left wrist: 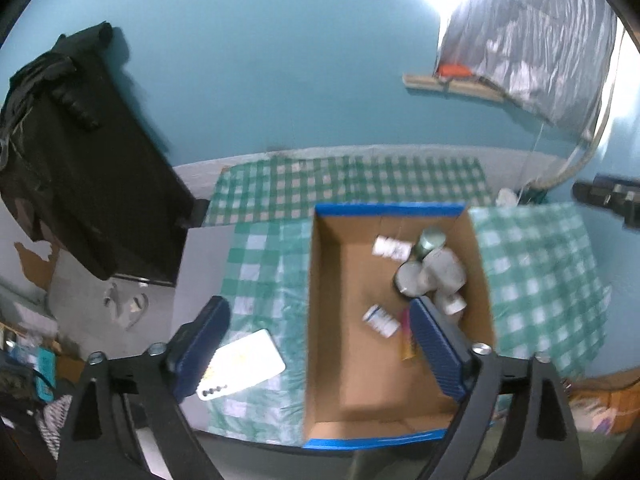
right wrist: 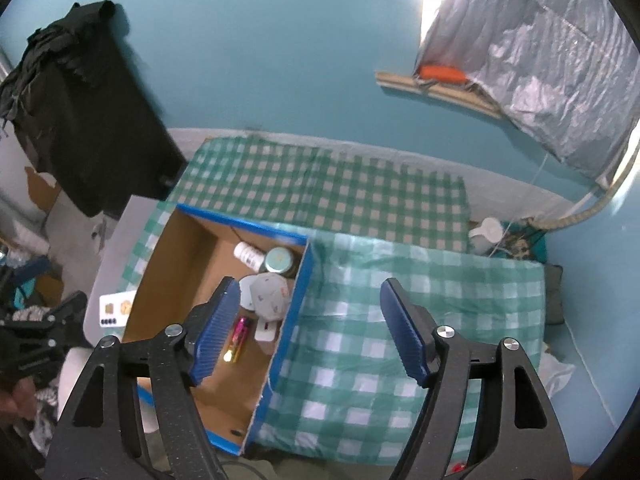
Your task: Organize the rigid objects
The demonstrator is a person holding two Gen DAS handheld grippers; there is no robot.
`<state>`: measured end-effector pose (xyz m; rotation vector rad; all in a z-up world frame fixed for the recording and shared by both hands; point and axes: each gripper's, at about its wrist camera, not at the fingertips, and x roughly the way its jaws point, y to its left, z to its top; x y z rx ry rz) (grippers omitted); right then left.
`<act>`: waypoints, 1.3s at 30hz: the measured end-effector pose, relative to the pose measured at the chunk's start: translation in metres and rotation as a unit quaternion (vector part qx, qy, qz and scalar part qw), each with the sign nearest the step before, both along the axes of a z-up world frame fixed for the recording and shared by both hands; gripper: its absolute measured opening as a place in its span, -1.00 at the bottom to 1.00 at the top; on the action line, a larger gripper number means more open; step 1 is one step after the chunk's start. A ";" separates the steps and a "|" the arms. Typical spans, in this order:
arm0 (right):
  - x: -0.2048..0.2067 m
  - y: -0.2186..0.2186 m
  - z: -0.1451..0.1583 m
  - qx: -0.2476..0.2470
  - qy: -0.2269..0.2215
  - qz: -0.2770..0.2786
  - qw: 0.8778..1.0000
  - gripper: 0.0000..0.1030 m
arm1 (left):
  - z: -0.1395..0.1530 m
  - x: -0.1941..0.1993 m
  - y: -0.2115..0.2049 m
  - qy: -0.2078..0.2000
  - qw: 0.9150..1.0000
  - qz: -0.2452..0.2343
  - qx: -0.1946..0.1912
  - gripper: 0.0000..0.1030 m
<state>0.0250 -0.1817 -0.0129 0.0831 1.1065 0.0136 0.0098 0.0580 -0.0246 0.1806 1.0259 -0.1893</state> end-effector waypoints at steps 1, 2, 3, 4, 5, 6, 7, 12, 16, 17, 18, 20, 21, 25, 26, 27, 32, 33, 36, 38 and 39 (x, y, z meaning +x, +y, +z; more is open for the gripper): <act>-0.001 -0.001 0.002 -0.002 -0.002 -0.002 1.000 0.45 | 0.004 -0.001 -0.001 -0.005 1.000 0.000 -0.007 0.85; -0.003 -0.002 0.006 -0.005 -0.007 -0.005 1.000 0.45 | 0.010 -0.003 -0.002 -0.014 1.000 -0.001 -0.012 0.89; -0.005 -0.004 0.010 -0.010 -0.015 -0.009 1.000 0.45 | 0.015 -0.005 -0.004 -0.025 1.000 -0.001 -0.011 0.92; -0.007 -0.004 0.011 -0.013 -0.021 -0.012 1.000 0.45 | 0.021 -0.007 -0.006 -0.038 0.999 -0.002 -0.009 0.97; -0.009 -0.006 0.016 -0.017 -0.031 -0.017 0.999 0.45 | 0.024 -0.008 -0.008 -0.047 0.999 -0.003 -0.007 0.97; -0.011 -0.007 0.018 -0.018 -0.039 -0.020 0.999 0.45 | 0.028 -0.010 -0.011 -0.060 0.998 -0.008 -0.004 0.97; -0.013 -0.009 0.020 -0.017 -0.047 -0.023 0.998 0.45 | 0.031 -0.011 -0.014 -0.065 0.998 -0.012 -0.003 0.97; -0.022 -0.016 0.029 -0.017 -0.077 -0.037 0.996 0.47 | 0.036 -0.012 -0.021 -0.064 0.998 -0.017 -0.003 0.97; -0.027 -0.021 0.032 -0.018 -0.088 -0.046 0.995 0.47 | 0.038 -0.015 -0.023 -0.065 0.998 -0.015 -0.011 0.97; -0.028 -0.021 0.033 -0.019 -0.089 -0.049 0.995 0.48 | 0.037 -0.015 -0.023 -0.065 0.998 -0.014 -0.012 0.97; -0.029 -0.023 0.034 -0.020 -0.091 -0.051 0.994 0.48 | 0.038 -0.016 -0.024 -0.066 0.998 -0.014 -0.014 0.97; -0.031 -0.024 0.034 -0.022 -0.090 -0.051 0.994 0.48 | 0.038 -0.018 -0.025 -0.067 0.998 -0.014 -0.017 0.97; -0.032 -0.025 0.034 -0.024 -0.090 -0.050 0.994 0.48 | 0.038 -0.019 -0.026 -0.070 0.997 -0.015 -0.016 0.97; -0.032 -0.025 0.033 -0.026 -0.086 -0.048 0.995 0.48 | 0.039 -0.021 -0.028 -0.071 0.997 -0.012 -0.012 0.97; -0.033 -0.025 0.033 -0.025 -0.085 -0.047 0.995 0.48 | 0.039 -0.021 -0.028 -0.069 0.997 -0.010 -0.014 0.97; -0.033 -0.025 0.033 -0.026 -0.085 -0.045 0.995 0.48 | 0.039 -0.022 -0.028 -0.067 0.998 -0.008 -0.014 0.97; -0.033 -0.025 0.035 -0.026 -0.088 -0.040 0.995 0.48 | 0.042 -0.024 -0.027 -0.072 0.997 -0.003 -0.006 0.97; -0.032 -0.025 0.036 -0.026 -0.088 -0.039 0.995 0.48 | 0.042 -0.024 -0.028 -0.071 0.997 -0.003 -0.004 0.97; -0.032 -0.025 0.036 -0.025 -0.090 -0.038 0.995 0.48 | 0.042 -0.024 -0.028 -0.070 0.998 -0.003 -0.004 0.97; -0.031 -0.026 0.036 -0.024 -0.091 -0.036 0.995 0.48 | 0.043 -0.023 -0.029 -0.069 0.998 -0.004 -0.002 0.97; -0.031 -0.026 0.036 -0.024 -0.091 -0.036 0.995 0.48 | 0.043 -0.024 -0.028 -0.071 0.997 -0.004 -0.001 0.97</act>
